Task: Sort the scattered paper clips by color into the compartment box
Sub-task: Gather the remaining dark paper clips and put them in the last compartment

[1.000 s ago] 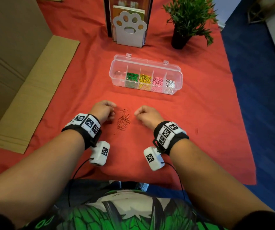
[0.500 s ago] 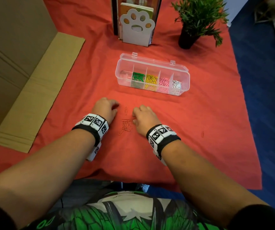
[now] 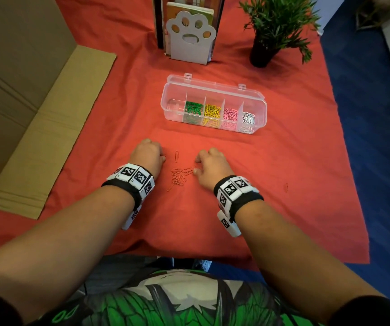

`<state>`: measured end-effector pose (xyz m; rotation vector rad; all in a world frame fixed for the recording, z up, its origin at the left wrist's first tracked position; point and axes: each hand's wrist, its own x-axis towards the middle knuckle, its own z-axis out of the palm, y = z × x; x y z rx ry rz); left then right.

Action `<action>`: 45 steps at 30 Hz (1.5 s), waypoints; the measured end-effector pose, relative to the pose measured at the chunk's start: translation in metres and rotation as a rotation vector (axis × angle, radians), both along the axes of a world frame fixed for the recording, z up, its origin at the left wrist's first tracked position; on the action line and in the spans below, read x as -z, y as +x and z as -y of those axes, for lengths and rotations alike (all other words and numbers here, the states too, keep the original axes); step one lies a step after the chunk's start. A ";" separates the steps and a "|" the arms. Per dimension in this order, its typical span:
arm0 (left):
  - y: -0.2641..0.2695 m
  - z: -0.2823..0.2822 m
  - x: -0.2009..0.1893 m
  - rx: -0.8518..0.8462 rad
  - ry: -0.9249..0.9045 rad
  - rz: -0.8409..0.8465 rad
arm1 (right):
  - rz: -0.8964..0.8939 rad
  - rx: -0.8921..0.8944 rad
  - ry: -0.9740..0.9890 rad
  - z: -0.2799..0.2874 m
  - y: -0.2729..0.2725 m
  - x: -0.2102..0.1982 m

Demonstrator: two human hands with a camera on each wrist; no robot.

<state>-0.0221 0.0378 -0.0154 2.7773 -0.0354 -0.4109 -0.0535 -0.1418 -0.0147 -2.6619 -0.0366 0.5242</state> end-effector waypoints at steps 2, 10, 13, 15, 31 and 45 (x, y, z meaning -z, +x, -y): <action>-0.002 0.001 0.001 0.019 0.027 -0.022 | 0.037 -0.067 -0.082 -0.007 -0.007 0.001; -0.009 0.000 -0.003 -0.109 -0.184 -0.144 | -0.044 -0.035 -0.054 -0.009 -0.002 0.002; -0.011 0.001 -0.016 -0.466 -0.729 -0.430 | -0.135 0.210 0.269 0.002 0.007 -0.003; -0.013 -0.001 -0.025 -0.667 -1.055 -0.553 | -0.166 0.368 0.517 0.009 0.008 -0.004; -0.007 -0.015 -0.031 -0.049 0.056 -0.371 | -0.362 0.632 0.729 0.017 0.003 -0.012; -0.014 -0.013 -0.021 0.086 0.228 -0.295 | -0.302 0.597 0.789 0.014 0.002 -0.021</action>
